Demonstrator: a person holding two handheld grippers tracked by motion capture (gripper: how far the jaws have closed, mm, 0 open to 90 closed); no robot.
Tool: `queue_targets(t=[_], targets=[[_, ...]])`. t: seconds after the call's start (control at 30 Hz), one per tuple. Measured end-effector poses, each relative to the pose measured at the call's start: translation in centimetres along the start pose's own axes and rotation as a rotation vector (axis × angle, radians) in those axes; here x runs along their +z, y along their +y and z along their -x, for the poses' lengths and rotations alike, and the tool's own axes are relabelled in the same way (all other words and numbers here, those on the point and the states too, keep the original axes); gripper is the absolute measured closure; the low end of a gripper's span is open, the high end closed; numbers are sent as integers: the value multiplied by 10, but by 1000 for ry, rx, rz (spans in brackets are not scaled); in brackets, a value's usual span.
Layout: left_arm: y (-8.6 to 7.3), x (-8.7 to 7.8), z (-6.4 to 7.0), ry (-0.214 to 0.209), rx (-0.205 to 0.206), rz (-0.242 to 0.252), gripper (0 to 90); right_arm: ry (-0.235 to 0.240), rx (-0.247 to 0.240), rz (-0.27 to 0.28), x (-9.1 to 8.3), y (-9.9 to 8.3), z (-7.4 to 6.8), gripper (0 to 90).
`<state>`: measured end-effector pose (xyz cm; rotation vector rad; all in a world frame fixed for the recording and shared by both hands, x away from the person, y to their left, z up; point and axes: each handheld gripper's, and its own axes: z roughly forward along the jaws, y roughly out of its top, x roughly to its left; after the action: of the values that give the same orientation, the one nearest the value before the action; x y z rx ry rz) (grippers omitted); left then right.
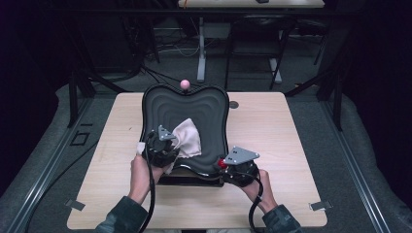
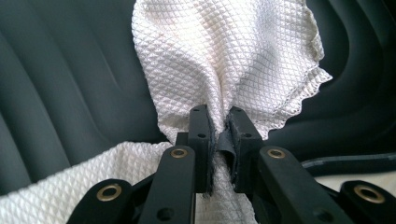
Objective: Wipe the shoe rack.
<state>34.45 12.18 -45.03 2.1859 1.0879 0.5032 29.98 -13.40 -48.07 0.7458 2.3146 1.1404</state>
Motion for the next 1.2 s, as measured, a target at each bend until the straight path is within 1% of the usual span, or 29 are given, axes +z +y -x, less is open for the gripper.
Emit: queue_targets(t=[0.03,0.07,0.1,0.13,0.17,0.23,0.27,0.3,0.33,0.4,0.43,0.5,0.53,0.63,0.77,0.83,0.9,1.0,1.13,1.2], targets=[[2,1,0,3,3,3,816,-4,-2,5,-2,0,1,542],[4,1,-1,9,5,10,814,-17,9,-2,-4,1,2,513],[6,2,-2,9,9,8,814,-18,15,-6,-6,1,3,507],[9,3,-2,8,9,9,815,-7,18,-1,-7,1,5,518],[11,4,-3,15,18,10,814,7,22,8,-7,0,6,527],[17,6,-3,21,19,16,815,20,26,16,-8,-1,7,558],[20,6,-3,25,27,17,814,27,22,18,-8,-2,6,568],[23,7,-3,28,30,13,814,4,16,8,-8,-1,5,591],[25,8,-3,29,34,15,812,21,14,-1,-8,-1,5,594],[31,10,-4,39,42,19,808,20,28,10,-7,-2,5,597],[33,11,-5,36,42,17,808,19,31,10,-8,-2,6,598],[39,12,-6,47,48,17,810,32,45,19,-7,-3,6,598],[42,13,-6,52,46,20,811,36,45,22,-6,-3,7,598],[50,15,-9,59,58,17,812,41,44,12,-6,-3,8,599],[62,19,-12,63,54,19,812,60,61,22,-5,-4,10,599],[69,21,-13,57,58,9,819,66,61,24,-5,-4,11,600],[75,23,-13,66,60,2,824,61,64,19,-5,-4,10,600],[86,25,-16,77,61,-2,824,69,60,20,-5,-4,11,601],[101,30,-22,80,40,-8,824,74,57,17,-4,-4,12,601],[110,31,-25,83,37,-19,827,73,54,14,-4,-4,12,602]])
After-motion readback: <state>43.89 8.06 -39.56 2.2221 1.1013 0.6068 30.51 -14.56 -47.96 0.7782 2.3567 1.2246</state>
